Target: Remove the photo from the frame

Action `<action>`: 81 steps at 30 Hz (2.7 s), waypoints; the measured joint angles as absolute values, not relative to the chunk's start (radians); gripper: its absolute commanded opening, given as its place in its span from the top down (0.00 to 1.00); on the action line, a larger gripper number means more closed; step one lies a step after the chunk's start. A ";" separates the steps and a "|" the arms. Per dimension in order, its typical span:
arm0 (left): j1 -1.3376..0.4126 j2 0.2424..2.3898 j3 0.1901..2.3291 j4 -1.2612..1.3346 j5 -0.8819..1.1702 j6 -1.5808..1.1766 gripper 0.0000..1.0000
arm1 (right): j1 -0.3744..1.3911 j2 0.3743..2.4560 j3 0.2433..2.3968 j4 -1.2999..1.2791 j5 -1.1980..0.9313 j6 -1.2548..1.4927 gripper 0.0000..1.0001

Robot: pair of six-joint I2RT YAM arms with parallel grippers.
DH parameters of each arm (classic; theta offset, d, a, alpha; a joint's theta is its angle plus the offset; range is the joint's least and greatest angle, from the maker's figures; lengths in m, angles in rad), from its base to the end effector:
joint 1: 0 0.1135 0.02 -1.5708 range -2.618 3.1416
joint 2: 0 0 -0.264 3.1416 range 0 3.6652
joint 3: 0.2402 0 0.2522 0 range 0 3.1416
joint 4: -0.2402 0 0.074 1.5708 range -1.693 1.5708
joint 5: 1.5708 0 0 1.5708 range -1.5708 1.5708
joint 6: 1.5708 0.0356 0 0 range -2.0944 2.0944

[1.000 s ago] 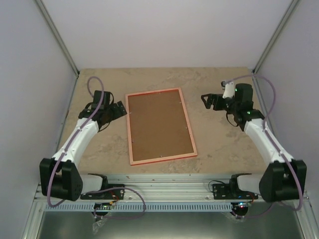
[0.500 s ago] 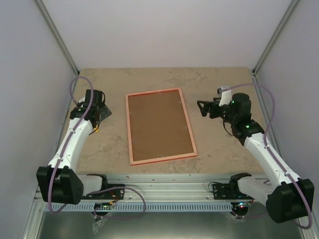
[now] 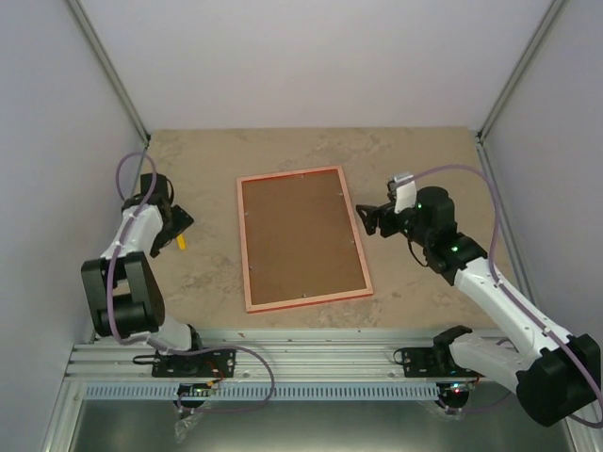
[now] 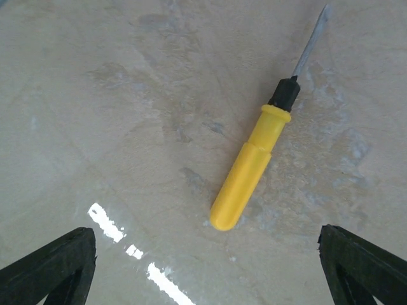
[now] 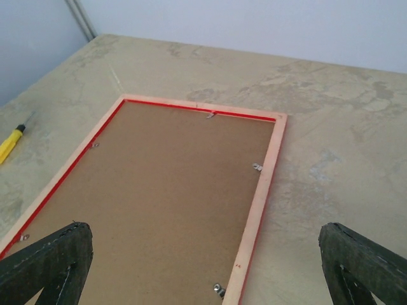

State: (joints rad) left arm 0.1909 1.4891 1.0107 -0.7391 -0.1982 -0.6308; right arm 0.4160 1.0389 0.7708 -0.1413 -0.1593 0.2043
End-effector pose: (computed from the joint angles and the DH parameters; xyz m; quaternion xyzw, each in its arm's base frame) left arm 0.2748 0.0602 0.2149 -0.4072 0.8911 0.0569 0.1919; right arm 0.2157 0.1015 0.2905 -0.1315 0.8242 0.2303 0.5005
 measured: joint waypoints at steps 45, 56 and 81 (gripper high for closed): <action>0.204 1.729 1.165 -0.733 0.100 -0.469 1.00 | 0.520 1.014 0.756 -0.110 -0.115 0.149 0.02; -0.035 1.572 1.213 -0.749 0.154 -0.490 1.00 | 0.520 0.915 0.761 -0.056 -0.234 0.186 0.02; -0.485 1.379 1.151 -0.619 0.319 -0.435 1.00 | 0.553 1.222 0.896 -0.067 -0.464 0.505 0.13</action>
